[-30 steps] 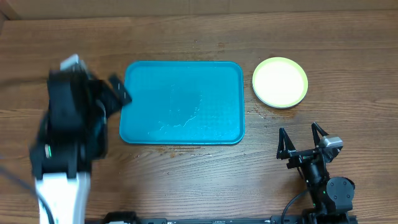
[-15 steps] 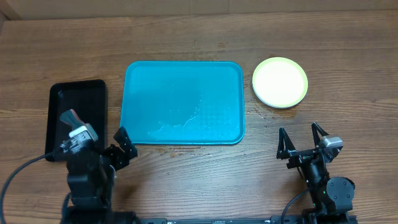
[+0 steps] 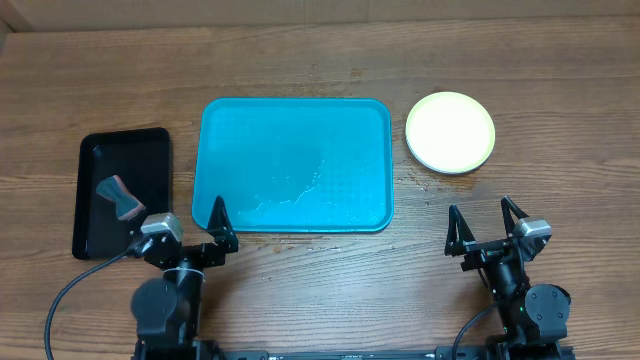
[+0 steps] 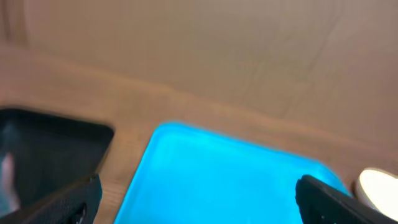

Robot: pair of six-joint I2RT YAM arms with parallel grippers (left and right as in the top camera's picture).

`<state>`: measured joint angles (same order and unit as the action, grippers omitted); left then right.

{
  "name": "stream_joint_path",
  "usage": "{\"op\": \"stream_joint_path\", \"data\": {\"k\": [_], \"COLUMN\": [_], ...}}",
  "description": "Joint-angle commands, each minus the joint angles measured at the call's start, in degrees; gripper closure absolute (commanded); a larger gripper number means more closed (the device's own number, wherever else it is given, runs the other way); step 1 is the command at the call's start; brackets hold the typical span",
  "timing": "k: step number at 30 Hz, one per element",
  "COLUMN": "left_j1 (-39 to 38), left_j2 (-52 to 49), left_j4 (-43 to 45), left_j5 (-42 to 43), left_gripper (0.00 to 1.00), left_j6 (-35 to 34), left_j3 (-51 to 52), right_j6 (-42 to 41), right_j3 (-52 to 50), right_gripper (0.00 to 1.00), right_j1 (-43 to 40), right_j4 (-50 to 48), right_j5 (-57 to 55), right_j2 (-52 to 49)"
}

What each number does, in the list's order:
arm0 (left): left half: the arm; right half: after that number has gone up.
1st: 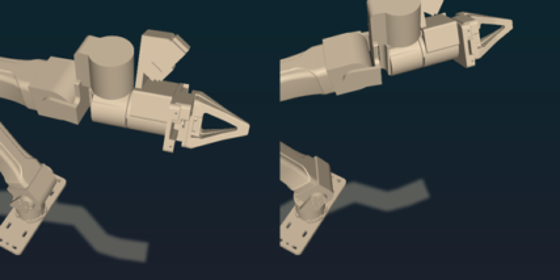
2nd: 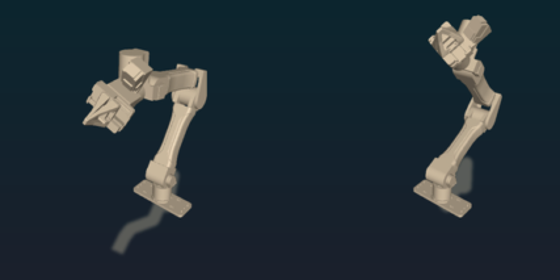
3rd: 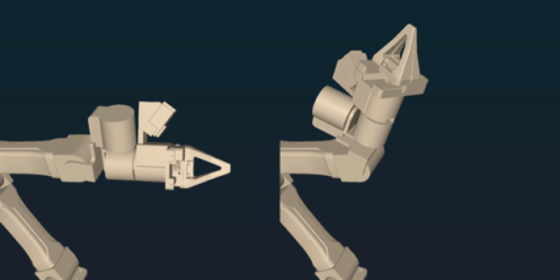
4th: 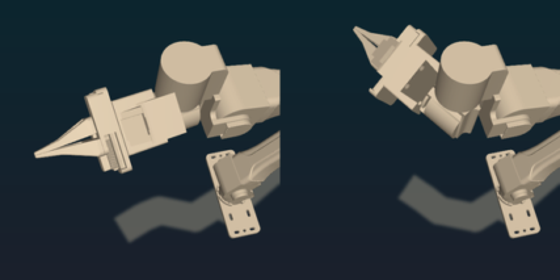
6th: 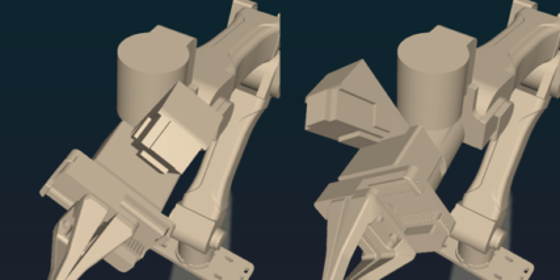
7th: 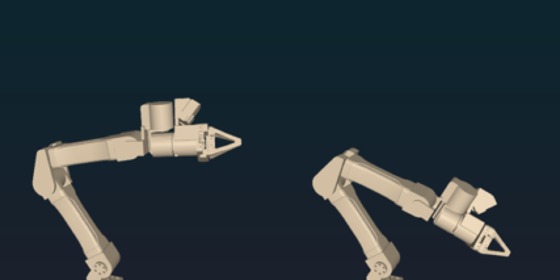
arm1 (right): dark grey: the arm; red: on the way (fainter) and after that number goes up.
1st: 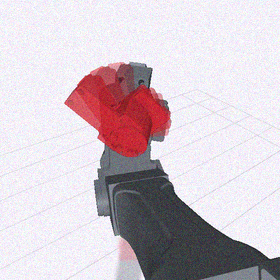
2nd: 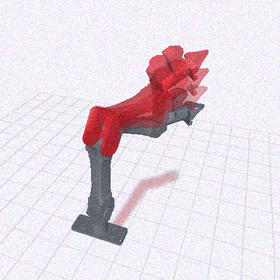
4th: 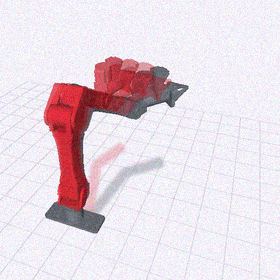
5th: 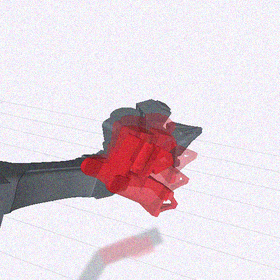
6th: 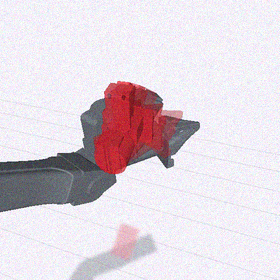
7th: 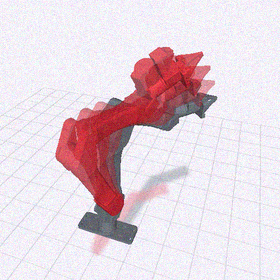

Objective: Clean dirty plates on tray and stack at the side

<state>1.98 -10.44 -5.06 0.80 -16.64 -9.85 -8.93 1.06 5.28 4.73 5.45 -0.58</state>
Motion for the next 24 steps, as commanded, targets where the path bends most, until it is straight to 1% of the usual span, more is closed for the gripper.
{"op": "stream_joint_path", "data": {"k": [1, 7, 11, 13, 15, 17, 18, 24], "left_j1": [0.2, 0.2, 0.2, 0.2, 0.2, 0.2, 0.2, 0.2], "left_j2": [2.5, 7.0, 10.2, 10.3, 10.3, 10.3, 10.2, 10.3], "left_j4": [5.1, 8.8, 7.3, 7.1, 5.1, 1.1, 0.6, 0.6], "left_j5": [2.6, 3.3, 3.3, 3.0, 1.4, -0.9, -0.9, -1.0], "left_gripper": [0.0, 0.0, 0.0, 0.0, 0.0, 0.01, 0.0, 0.0], "left_j6": [3.4, 3.4, 3.4, 3.4, 3.4, 3.4, 4.5, 6.4], "left_j3": [4.0, 9.1, 9.6, 9.6, 9.6, 9.6, 9.6, 9.6], "right_j6": [0.4, 0.4, 0.4, 0.4, 0.4, 0.4, 0.4, 0.4], "right_j3": [-0.6, -0.6, -0.6, -0.6, -0.6, -0.6, -0.6, -0.6], "right_gripper": [0.0, 0.0, 0.0, 0.0, 0.0, 0.0, 0.0, 0.0], "right_j1": [-0.2, -0.2, -0.2, -0.2, -0.2, -0.2, -0.2, -0.2], "right_j4": [-0.3, -0.3, -0.3, -0.3, -0.3, -0.3, -0.3, -0.3], "right_j5": [-0.7, -0.7, -0.7, -0.7, -0.7, -0.7, -0.7, -0.7], "right_j2": [0.4, 0.4, 0.4, 0.4, 0.4, 0.4, 0.4, 0.4]}}
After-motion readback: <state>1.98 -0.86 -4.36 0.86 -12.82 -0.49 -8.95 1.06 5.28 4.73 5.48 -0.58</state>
